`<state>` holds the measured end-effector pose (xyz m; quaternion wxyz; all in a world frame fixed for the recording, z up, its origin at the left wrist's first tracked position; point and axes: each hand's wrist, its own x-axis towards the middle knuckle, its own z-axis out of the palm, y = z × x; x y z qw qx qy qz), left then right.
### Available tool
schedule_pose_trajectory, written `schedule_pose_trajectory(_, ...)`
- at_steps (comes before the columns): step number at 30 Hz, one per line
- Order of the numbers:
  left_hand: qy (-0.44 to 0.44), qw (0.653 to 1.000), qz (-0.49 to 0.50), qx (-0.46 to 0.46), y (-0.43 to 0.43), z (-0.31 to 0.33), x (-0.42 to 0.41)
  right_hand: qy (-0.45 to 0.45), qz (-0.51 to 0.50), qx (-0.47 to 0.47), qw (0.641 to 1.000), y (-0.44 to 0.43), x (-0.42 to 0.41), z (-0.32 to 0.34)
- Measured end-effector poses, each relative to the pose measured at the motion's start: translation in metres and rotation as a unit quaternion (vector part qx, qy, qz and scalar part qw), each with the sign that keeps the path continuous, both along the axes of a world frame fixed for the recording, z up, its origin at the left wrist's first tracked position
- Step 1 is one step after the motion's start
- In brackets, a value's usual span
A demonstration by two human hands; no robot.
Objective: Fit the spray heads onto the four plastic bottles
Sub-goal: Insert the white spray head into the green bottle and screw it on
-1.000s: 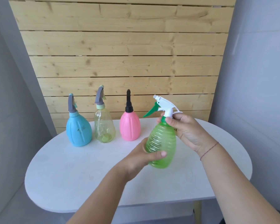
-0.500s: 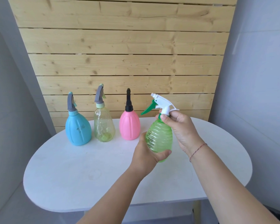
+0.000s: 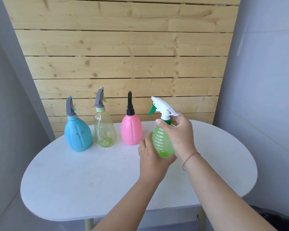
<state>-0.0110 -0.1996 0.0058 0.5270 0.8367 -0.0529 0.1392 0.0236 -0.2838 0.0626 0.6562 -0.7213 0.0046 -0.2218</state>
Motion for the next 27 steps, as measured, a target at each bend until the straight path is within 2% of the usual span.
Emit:
schedule_pose_trajectory(2,0.014,0.999,-0.009,-0.030,0.003,-0.001,0.004,0.019,0.028,-0.004,0.999,-0.003,0.001,-0.001)
schedule_pose_trajectory(4,0.041,0.996,-0.035,-0.071,0.009,-0.002,0.009,0.067,0.102,0.010,0.992,-0.015,0.003,-0.001)
schedule_pose_trajectory(8,0.086,0.981,-0.096,-0.146,0.021,-0.004,0.021,0.210,0.257,0.029,0.943,-0.051,0.005,-0.006)
schedule_pose_trajectory(10,0.099,0.974,-0.118,-0.168,0.023,-0.004,0.029,0.224,0.279,0.028,0.933,-0.061,0.007,-0.010)
schedule_pose_trajectory(14,0.104,0.972,-0.150,-0.149,0.015,0.000,0.044,0.175,0.272,0.046,0.945,-0.057,0.018,-0.019)
schedule_pose_trajectory(18,0.099,0.986,-0.096,-0.090,0.003,0.006,0.065,0.133,0.228,0.078,0.961,-0.052,0.037,-0.029)
schedule_pose_trajectory(22,0.086,0.985,-0.080,-0.123,-0.006,0.003,0.091,0.121,0.181,0.110,0.970,-0.050,0.063,-0.038)
schedule_pose_trajectory(27,0.081,0.985,-0.072,-0.134,-0.013,-0.006,0.117,0.127,0.181,0.106,0.970,-0.053,0.083,-0.050)
